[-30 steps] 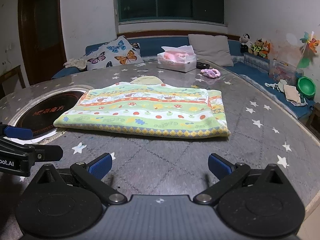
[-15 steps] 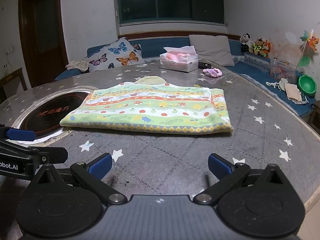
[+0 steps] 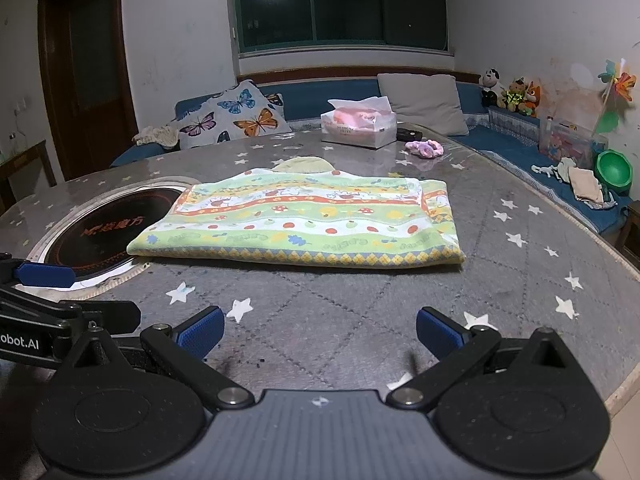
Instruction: Fold clothes
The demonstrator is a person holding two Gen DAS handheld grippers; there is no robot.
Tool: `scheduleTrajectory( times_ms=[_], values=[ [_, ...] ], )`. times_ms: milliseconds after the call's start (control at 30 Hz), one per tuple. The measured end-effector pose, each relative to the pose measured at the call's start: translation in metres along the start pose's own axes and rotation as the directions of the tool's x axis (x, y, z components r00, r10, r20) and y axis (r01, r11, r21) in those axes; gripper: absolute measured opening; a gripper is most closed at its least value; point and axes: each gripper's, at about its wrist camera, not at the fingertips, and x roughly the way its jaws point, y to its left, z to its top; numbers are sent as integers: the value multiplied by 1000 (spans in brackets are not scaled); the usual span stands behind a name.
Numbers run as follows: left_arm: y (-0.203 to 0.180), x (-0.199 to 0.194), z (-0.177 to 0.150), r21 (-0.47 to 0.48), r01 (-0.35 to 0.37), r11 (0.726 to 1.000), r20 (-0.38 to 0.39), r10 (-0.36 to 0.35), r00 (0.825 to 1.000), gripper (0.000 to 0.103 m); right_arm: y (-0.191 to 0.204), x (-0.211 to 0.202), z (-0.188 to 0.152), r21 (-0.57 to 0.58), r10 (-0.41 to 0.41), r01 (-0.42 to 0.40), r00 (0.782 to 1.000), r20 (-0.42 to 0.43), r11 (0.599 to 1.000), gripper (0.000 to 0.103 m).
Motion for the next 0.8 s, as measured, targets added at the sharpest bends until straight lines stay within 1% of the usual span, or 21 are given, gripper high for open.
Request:
scheduleTrajectory(
  times_ms=[800],
  values=[
    [-1, -2, 0, 1, 3, 1000, 0, -3, 1000, 103, 3, 0, 0, -2, 11, -11, 1000, -2, 1000, 103]
  ],
)
